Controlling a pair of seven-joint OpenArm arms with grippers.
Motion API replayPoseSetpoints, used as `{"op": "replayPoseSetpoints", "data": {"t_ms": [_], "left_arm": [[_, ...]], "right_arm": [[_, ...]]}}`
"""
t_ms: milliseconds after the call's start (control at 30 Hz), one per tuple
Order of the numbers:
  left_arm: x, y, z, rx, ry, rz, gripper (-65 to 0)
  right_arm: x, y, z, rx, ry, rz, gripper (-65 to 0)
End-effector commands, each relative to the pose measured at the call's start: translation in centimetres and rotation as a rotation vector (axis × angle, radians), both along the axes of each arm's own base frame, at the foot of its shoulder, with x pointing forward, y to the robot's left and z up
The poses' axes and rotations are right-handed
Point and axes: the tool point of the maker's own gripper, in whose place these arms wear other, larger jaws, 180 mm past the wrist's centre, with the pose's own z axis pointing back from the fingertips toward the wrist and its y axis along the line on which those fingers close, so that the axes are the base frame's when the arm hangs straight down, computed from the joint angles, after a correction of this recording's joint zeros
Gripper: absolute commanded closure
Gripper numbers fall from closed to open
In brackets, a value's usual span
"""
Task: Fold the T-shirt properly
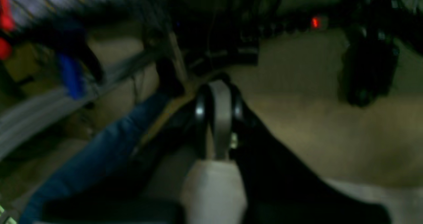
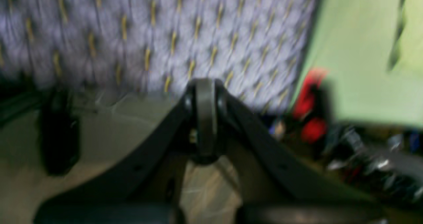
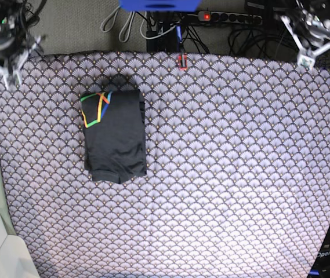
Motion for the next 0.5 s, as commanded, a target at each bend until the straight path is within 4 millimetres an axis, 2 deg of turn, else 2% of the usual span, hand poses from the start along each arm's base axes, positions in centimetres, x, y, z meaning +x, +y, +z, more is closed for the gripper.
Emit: {"op": "replayPoseSetpoints", "data": {"t_ms": [0,133,200,300,333,467], "left_arm": [[-0.6,0.3,0.4,0.017,0.01,-0.002,-0.3],[-2.7,-1.4,-1.3,-0.054,-0.01,0.019,-0.3],[-3.8,-2.6,-3.2,-0.12,-0.02,0.044,-0.3],[-6.8,-4.0,-7.3,-0.225,0.02,0.109,-0.3],[-8.0,-4.7,-8.7,-0.264,0.037,0.13,-0.3],[-9.4,-6.6,-13.1,-0.387,0.007,0.219,-0.3]], "right_arm": [[0.1,-0.4,0.8,-0.004,-0.048,-0.005,0.0],[-3.1,-1.7,-0.5,0.013,-0.016,-0.083,0.0],[-4.9,-2.5,-2.5,0.044,0.036,-0.137,0.0],[-8.3,-2.6,-7.1,0.131,0.16,-0.199,0.0],[-8.6,-2.6,-8.7,0.165,0.188,-0.21,0.0],[-11.3,-0.8,-15.3,0.348,0.243,-0.297,0.0]]}}
